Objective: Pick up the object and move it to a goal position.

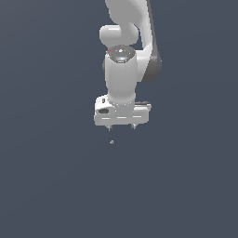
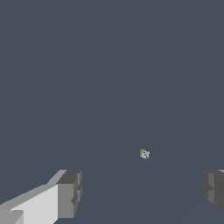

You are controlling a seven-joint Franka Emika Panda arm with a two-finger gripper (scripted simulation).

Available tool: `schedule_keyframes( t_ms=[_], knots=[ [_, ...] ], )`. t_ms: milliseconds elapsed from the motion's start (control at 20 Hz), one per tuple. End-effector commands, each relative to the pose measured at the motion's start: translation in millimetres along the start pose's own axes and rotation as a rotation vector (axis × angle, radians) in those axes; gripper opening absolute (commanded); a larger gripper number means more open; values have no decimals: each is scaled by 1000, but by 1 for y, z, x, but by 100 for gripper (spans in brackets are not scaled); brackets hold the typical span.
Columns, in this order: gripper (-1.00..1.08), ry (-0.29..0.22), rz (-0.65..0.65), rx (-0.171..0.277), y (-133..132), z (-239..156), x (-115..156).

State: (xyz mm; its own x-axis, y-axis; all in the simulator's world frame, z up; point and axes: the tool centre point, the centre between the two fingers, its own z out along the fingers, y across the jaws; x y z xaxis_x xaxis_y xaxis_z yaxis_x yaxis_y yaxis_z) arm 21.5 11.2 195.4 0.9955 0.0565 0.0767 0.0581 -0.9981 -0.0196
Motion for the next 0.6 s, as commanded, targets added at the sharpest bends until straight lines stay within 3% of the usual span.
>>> schedule_keyframes(
  t_ms=[0,300,550],
  knots=[
    [100,3,-4,1,0,-2,1],
    [100,-8,28,-1,5,15,-3],
    [100,-28,101,-7,20,52,-12]
  ],
)
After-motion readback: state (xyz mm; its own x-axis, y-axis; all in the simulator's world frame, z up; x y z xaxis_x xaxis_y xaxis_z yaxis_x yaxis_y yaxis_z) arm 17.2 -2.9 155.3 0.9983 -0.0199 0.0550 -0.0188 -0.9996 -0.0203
